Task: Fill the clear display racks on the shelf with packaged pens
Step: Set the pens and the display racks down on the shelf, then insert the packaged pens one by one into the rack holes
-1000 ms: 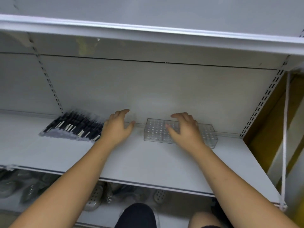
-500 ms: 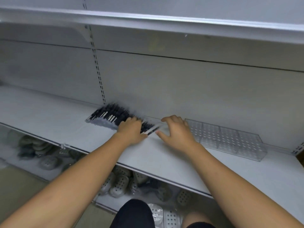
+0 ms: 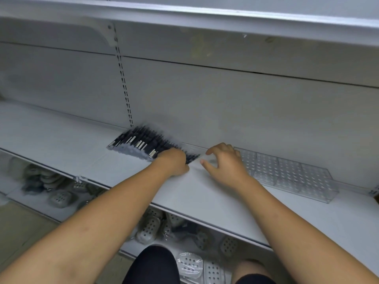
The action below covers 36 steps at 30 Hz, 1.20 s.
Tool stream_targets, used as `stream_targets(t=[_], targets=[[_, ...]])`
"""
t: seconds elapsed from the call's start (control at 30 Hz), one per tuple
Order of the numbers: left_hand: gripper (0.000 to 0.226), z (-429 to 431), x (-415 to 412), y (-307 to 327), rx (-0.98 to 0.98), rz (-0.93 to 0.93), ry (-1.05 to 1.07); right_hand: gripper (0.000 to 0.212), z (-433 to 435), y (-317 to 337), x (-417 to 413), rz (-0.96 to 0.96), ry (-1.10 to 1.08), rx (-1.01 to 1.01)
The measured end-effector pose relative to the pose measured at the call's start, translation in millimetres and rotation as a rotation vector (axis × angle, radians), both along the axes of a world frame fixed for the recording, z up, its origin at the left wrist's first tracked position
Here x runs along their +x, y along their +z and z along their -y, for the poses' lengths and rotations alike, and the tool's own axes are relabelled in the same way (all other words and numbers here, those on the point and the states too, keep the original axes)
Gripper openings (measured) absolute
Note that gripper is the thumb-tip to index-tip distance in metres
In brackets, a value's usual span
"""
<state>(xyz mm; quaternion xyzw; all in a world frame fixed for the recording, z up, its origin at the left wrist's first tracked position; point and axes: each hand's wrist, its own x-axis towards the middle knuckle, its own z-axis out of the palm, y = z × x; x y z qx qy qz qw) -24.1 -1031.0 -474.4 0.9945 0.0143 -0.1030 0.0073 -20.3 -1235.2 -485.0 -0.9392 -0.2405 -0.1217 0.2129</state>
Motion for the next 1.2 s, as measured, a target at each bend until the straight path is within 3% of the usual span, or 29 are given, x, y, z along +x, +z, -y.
stream_targets(t=[0.27, 0.43, 0.57, 0.7, 0.77, 0.93, 1.07, 1.2], targets=[[0.032, 12.9, -3.6, -1.9, 0.266, 0.036, 0.027, 0.017, 17.7, 0.4, -2.2, 0.063, 0.008, 0.053], [0.031, 5.3, -9.7, -3.7, 0.158, 0.185, 0.053, 0.006, 33.5, 0.5, -3.5, 0.13, -0.003, 0.16], [0.019, 2.2, -8.3, 0.0, -0.156, 0.417, 0.017, 0.008, 46.6, -0.1, 1.3, 0.177, -0.024, 0.337], [0.017, 31.4, 4.4, 2.5, -0.975, 0.388, 0.02, 0.011, 52.8, 10.3, 3.0, 0.094, -0.042, 0.717], [0.013, 54.0, 9.3, 4.4, -1.21, 0.36, 0.026, 0.012, 51.2, 17.8, 3.8, -0.004, -0.073, 0.868], [0.017, 98.1, 12.6, 0.3, -1.487, 0.278, -0.015, 0.012, 53.0, 33.3, 15.7, -0.152, -0.088, 0.916], [0.025, 113.6, 17.7, -6.3, -1.567, 0.217, -0.041, 0.023, 56.5, 38.4, 30.5, -0.208, -0.076, 0.897], [0.029, 113.5, 22.6, -15.0, -1.595, 0.194, -0.079, 0.008, 55.8, 32.5, 35.0, -0.214, -0.034, 0.943]])
